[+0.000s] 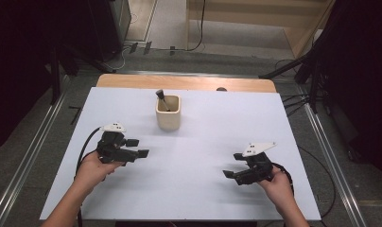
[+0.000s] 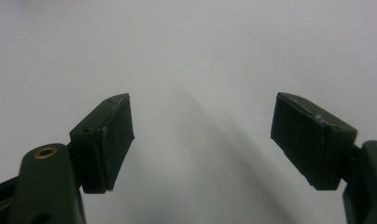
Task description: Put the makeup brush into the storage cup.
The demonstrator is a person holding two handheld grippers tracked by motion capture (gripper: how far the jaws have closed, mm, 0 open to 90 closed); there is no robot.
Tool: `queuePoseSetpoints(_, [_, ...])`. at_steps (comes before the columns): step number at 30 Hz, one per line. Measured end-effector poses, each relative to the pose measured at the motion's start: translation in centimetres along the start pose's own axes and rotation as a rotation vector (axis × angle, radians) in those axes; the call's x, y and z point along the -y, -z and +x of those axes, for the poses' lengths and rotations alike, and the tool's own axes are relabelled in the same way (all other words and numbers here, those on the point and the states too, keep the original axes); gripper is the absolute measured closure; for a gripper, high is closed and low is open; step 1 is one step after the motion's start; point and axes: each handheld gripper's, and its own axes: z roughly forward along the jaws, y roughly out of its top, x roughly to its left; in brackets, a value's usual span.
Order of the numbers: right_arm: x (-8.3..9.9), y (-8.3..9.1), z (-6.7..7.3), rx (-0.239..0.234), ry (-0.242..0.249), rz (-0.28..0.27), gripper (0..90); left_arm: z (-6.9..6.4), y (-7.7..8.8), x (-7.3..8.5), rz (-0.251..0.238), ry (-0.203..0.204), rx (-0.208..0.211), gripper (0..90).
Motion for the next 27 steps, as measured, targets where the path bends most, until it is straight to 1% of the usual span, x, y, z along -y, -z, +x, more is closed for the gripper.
queuePoseSetpoints(6, [0.0, 0.0, 0.0, 0.001, 0.002, 0.002, 22.4, -0.1, 0.0, 0.7, 0.016, -0.025, -0.006, 32.6])
queuePoseSetpoints(8, [0.0, 0.0, 0.0, 0.001, 0.001, 0.003, 22.4, -0.1, -0.1, 0.8, 0.029, -0.022, -0.002, 31.8])
queuePoseSetpoints(10, [0.0, 0.0, 0.0, 0.001, 0.001, 0.002, 22.4, -0.2, -0.1, 0.9, 0.039, -0.031, 0.009, 29.3])
queuePoseSetpoints(13, [0.0, 0.0, 0.0, 0.001, 0.001, 0.003, 22.4, -0.3, -0.1, 1.2, 0.045, -0.043, 0.013, 28.5])
queuePoseSetpoints(16, [0.0, -0.1, 0.0, 0.001, -0.001, 0.003, 22.4, -0.3, 0.0, 1.5, 0.042, -0.047, 0.018, 27.6])
queuePoseSetpoints(19, [0.0, -0.1, 0.0, 0.001, 0.000, 0.005, 22.4, -0.2, 0.1, 1.6, 0.032, -0.043, 0.028, 25.2])
queuePoseSetpoints(21, [0.0, -0.1, 0.0, 0.001, 0.000, 0.007, 22.4, -0.2, 0.2, 1.7, 0.028, -0.047, 0.017, 24.5])
queuePoseSetpoints(22, [0.0, -0.1, 0.0, 0.001, 0.000, 0.008, 22.4, -0.2, 0.2, 1.8, 0.032, -0.065, 0.012, 24.6])
queuePoseSetpoints(23, [0.0, -0.1, 0.0, 0.001, 0.000, 0.007, 22.4, -0.3, 0.1, 1.9, 0.035, -0.073, 0.000, 24.5])
queuePoseSetpoints(25, [0.0, -0.1, 0.0, 0.001, 0.000, 0.004, 22.4, -0.2, 0.1, 2.0, 0.038, -0.077, 0.003, 24.0])
queuePoseSetpoints(27, [0.0, -0.1, -0.1, 0.000, -0.001, 0.003, 22.4, -0.2, 0.1, 2.1, 0.044, -0.084, -0.007, 22.8])
